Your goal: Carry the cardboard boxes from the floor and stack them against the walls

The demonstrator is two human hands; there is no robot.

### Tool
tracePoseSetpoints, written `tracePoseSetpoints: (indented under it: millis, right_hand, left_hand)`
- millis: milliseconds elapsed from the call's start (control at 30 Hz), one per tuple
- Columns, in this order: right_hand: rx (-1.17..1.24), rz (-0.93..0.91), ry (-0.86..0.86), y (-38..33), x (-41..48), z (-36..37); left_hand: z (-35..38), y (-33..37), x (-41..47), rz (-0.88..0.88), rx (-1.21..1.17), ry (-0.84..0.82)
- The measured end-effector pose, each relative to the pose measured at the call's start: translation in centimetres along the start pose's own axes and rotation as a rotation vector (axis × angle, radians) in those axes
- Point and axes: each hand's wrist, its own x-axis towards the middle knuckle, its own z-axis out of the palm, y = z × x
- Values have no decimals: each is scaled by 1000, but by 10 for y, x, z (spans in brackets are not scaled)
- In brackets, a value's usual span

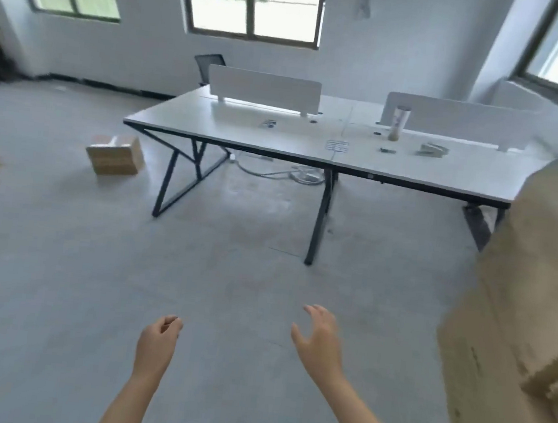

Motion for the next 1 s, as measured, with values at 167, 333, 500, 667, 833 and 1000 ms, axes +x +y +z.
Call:
tracePoseSetpoints:
  millis: [167,333,500,667,833,1000]
  right_hand:
    - [20,-117,-200,-63,13,54]
    - [54,-207,-261,-124,51,114]
    - [110,-232,-335,-196,86,165]
    - [149,-200,-397,-238,96,207]
    - [180,-167,-515,-267,115,256]
    - [199,-221,-647,-311,156,314]
  left_hand:
    - [-67,-46,13,-119,-91,180]
    - [-120,-65,54,-164,-215,298]
    - [-175,-62,111,-170,-263,362]
    - [-212,-72,135,-231,-290,381]
    - [-232,-86,159,-317,-340,426]
    - [-256,-91,204,-381,-359,508]
